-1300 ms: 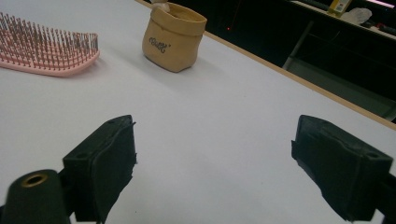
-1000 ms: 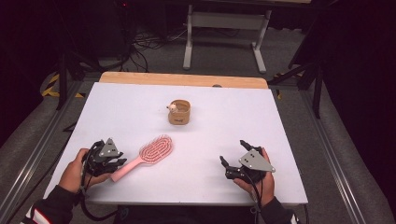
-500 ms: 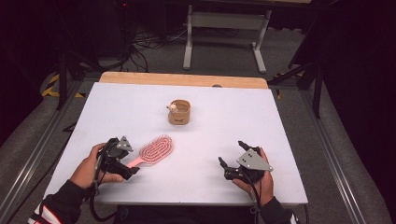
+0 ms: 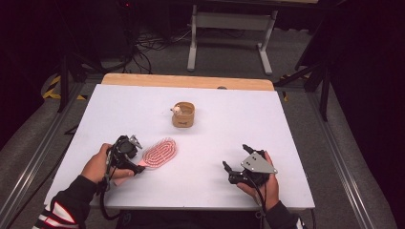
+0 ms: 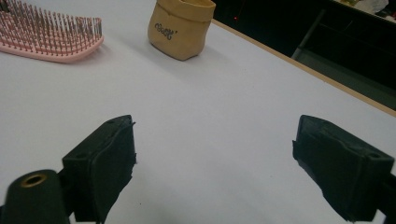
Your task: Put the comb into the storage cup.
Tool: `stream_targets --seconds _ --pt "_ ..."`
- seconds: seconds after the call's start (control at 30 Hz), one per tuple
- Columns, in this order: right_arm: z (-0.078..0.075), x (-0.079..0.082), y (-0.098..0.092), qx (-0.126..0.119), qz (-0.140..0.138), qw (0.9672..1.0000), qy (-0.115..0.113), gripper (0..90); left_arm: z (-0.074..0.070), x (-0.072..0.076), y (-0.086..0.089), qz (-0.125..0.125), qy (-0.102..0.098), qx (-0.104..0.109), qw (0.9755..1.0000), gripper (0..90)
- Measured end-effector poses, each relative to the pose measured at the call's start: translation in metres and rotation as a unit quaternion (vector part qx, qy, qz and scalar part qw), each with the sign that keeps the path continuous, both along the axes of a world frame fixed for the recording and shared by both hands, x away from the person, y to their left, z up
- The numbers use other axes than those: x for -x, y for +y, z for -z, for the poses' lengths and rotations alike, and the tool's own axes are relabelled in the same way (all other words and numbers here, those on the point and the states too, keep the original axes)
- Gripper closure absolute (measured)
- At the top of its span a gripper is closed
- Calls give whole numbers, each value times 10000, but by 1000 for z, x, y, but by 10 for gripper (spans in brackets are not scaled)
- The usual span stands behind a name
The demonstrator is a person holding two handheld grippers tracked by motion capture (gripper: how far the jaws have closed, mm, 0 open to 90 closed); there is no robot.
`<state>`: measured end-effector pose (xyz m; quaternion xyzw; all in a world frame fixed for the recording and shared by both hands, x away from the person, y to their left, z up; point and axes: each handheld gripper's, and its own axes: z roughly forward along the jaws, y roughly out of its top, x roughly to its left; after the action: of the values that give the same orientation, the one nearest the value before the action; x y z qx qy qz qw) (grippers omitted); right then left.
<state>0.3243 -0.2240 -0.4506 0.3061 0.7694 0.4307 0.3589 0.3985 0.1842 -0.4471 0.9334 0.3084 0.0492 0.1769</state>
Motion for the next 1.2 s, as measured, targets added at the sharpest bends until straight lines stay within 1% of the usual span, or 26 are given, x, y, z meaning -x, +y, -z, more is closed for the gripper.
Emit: stream_targets --seconds 0.03,0.1,0.13,0.2,0.3,0.4,0.43,0.5,0.53,0.57,0.6,0.67,0.73,0.77,0.8,0.83,0.87,0.9,0.97,1.0,1.03,1.07,1.1,1.13,1.17,1.2 --pt "0 0 0 -1 -6 10000 5 133 -2 -1 -4 24 39 -83 10000 371" --pt "0 0 0 5 -10 10000 16 133 -2 -2 -5 72 15 -87 9999 429" --pt "1 0 0 15 -9 10000 23 133 -3 -2 -9 84 42 -139 9999 457" --pt "1 0 0 4 -10 10000 38 133 -4 -3 -12 113 33 -143 9998 494" --pt "1 0 0 10 -15 10000 44 133 -4 -1 -12 206 20 -99 9997 559" --pt "1 -1 0 3 -11 10000 50 133 -4 1 -12 222 -40 -5 9997 634" --pt "1 -1 0 4 -14 10000 46 133 -3 3 -12 182 -79 22 9998 662" --pt "1 0 0 15 -9 10000 22 134 -2 7 -11 176 -232 90 9995 688" --pt "0 1 0 11 14 10000 -6 136 -1 10 -11 134 -343 117 9993 692" --pt "0 1 0 -7 48 10000 -41 139 1 15 -9 25 -435 169 9989 693" --pt "0 1 0 -14 68 9999 -77 141 2 17 -9 -7 -507 212 9985 694" --pt "0 1 0 -25 62 10000 -57 141 3 21 -7 4 -696 287 9972 695" --pt "1 1 0 -8 79 10000 -36 141 4 22 -7 -43 -720 308 9969 694" --pt "1 1 0 -2 84 10000 -53 142 4 22 -7 -1 -853 328 9958 694" --pt "0 2 0 -13 99 9999 -97 143 4 22 -7 -1 -853 328 9958 694" --pt "0 2 0 -21 119 9998 -138 146 5 23 -8 -51 -928 306 9952 694" --pt "-1 3 -1 -46 150 9997 -180 148 5 24 -10 -59 -1028 268 9943 695" --pt "-1 3 -1 -68 161 9996 -214 150 4 25 -12 -69 -1184 179 9928 695" --pt "-2 3 -3 -106 196 9995 -223 151 2 26 -11 -103 -1225 231 9921 695" --pt "-1 2 -3 -132 216 9995 -193 151 2 26 -11 -104 -1288 273 9912 695" --pt "-1 2 -4 -142 230 9995 -180 150 1 27 -10 -180 -1329 285 9906 695" --pt "-1 2 -4 -153 230 9995 -180 150 1 27 -9 -201 -1423 291 9892 695" --pt "-2 2 -4 -147 229 9994 -196 151 0 28 -8 -200 -1492 361 9879 695" --pt "-2 3 -4 -161 230 9994 -201 150 0 28 -7 -218 -1515 431 9873 696" --pt "-2 3 -4 -161 214 9994 -212 150 0 28 -7 -218 -1515 431 9873 696" --pt "-2 2 -3 -163 212 9994 -201 149 -1 29 -6 -245 -1630 452 9853 696"
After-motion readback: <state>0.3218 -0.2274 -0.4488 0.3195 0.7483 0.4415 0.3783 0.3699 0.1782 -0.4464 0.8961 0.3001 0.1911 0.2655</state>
